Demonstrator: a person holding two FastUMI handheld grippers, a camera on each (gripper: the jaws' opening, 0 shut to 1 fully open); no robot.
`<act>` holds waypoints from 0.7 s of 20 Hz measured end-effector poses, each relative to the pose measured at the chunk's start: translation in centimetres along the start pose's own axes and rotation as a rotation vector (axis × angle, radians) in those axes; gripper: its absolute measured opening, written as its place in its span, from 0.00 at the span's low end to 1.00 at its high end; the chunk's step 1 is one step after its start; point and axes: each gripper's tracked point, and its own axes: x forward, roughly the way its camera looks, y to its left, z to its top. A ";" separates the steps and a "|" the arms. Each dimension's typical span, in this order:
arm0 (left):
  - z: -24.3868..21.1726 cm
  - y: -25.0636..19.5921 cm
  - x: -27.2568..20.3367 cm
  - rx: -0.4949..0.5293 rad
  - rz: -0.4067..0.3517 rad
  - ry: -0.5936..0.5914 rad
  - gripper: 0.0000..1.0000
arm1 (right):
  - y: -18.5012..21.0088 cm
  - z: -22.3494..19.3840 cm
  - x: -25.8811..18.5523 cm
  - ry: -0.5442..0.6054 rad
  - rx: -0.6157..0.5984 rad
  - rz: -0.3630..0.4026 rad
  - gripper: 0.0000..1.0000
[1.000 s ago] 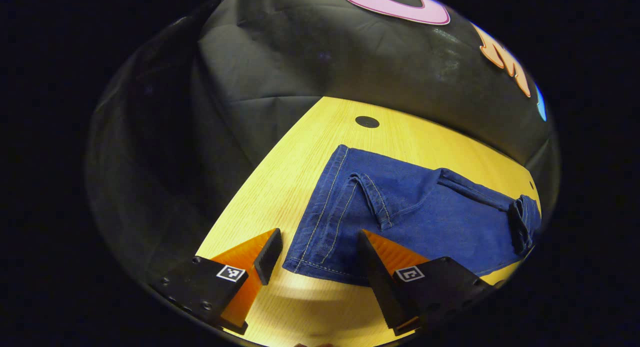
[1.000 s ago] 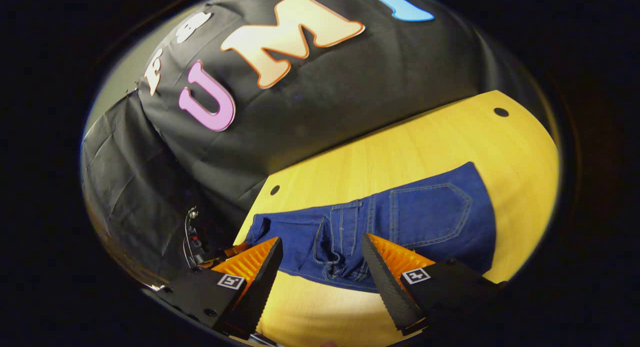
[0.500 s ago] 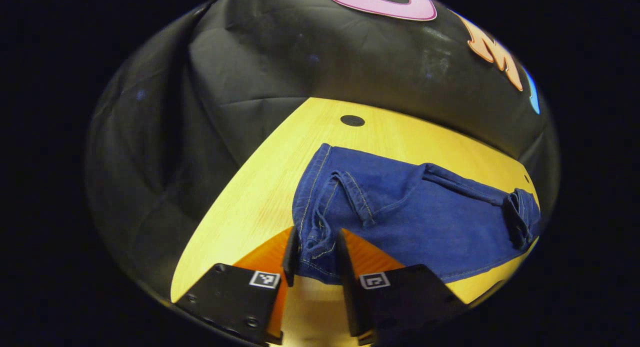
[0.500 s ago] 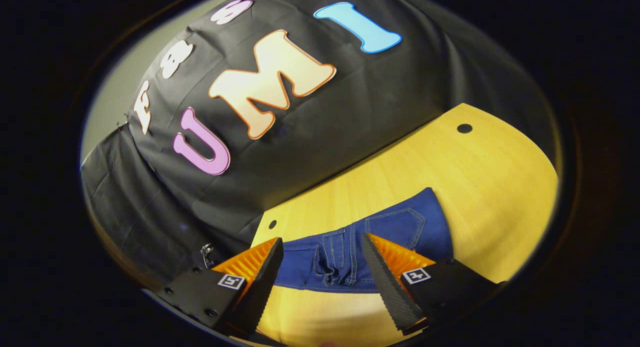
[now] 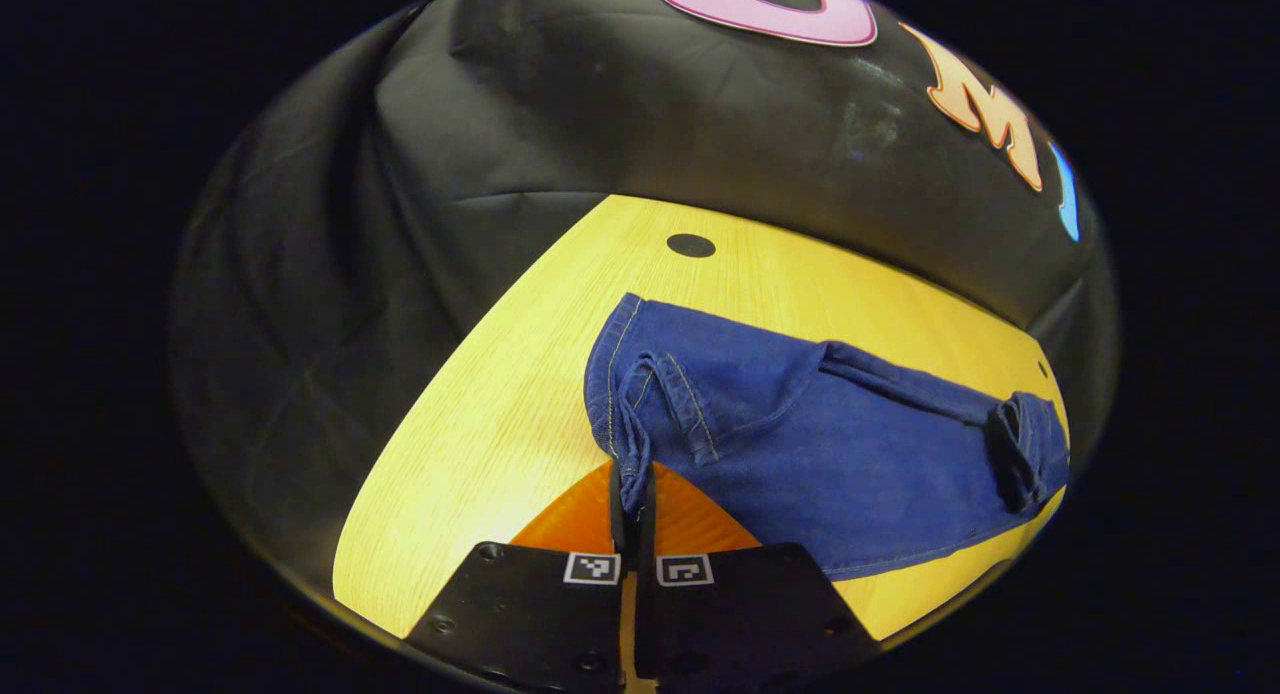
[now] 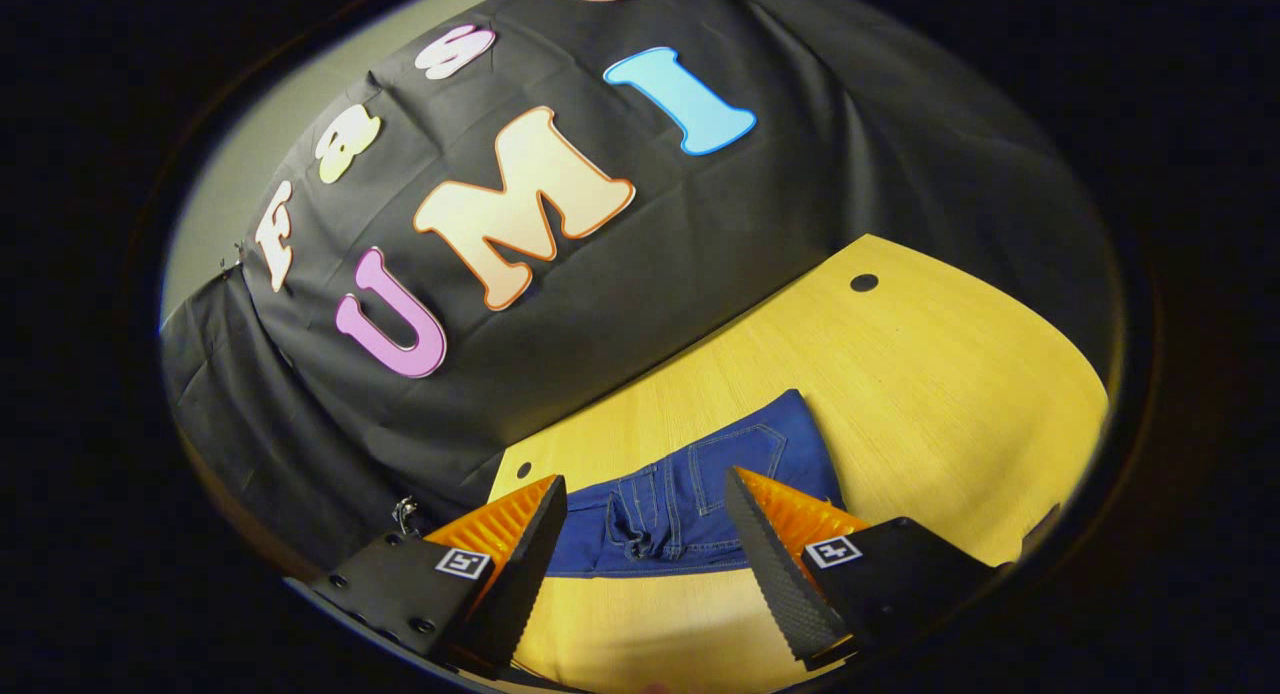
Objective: Grasp the waist and the cuffs of the jeans and fold them to make the two legs overlap; first hold the waist and fold one-third of the jeans toward the cuffs, then hold the cuffs and fold the remaining one-third in the same direction to finish folding.
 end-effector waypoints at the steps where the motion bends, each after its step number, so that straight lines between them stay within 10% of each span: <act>1: 0.9 -0.6 -0.6 -0.021 -0.018 -0.009 0.00 | -0.4 0.3 -0.6 -0.014 0.006 -0.007 0.98; 14: 11.7 -20.3 -10.7 0.009 -0.119 -0.184 0.00 | -9.9 4.3 -1.5 0.045 0.042 0.051 0.98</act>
